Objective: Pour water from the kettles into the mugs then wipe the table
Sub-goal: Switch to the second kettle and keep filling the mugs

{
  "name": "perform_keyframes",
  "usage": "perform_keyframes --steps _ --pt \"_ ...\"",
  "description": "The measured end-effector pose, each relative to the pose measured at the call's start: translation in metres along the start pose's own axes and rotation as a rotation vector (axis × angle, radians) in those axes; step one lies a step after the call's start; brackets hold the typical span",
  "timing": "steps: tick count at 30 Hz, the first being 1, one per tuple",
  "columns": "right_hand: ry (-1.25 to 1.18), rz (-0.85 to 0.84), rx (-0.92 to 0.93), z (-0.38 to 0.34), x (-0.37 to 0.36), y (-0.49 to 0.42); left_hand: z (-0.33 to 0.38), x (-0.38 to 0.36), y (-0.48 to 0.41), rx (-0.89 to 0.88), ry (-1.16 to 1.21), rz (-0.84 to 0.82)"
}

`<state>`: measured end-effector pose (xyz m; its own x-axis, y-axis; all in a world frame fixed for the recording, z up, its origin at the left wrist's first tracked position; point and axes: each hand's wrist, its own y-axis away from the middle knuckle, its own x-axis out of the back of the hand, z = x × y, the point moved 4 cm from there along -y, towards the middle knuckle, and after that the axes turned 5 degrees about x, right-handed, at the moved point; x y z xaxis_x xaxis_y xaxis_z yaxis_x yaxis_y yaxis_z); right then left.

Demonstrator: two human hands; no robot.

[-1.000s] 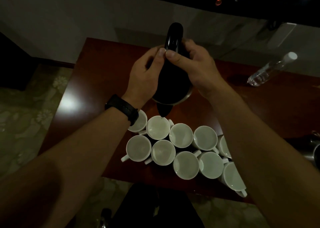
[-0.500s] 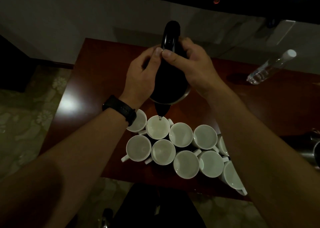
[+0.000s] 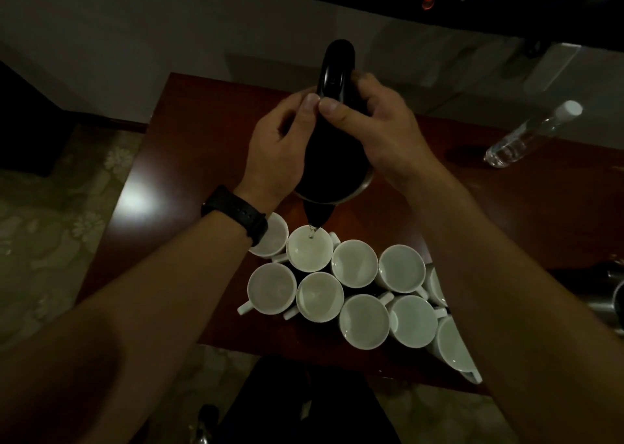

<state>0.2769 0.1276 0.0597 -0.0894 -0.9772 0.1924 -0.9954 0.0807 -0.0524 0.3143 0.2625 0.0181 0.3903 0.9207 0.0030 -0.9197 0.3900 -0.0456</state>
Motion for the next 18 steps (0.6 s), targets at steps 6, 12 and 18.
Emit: perform_keyframes --steps 6,12,18 --pt "0.015 -0.001 0.001 -0.0002 0.0028 0.0024 -0.0014 -0.001 -0.0005 0.022 0.006 -0.025" --pt "0.006 0.022 -0.007 0.0003 0.0041 0.0038 0.0028 -0.0023 -0.0008 0.013 -0.02 -0.03" --pt "0.036 0.024 -0.005 0.0009 0.006 0.0053 -0.0007 -0.0038 -0.0013 0.036 -0.04 -0.026"
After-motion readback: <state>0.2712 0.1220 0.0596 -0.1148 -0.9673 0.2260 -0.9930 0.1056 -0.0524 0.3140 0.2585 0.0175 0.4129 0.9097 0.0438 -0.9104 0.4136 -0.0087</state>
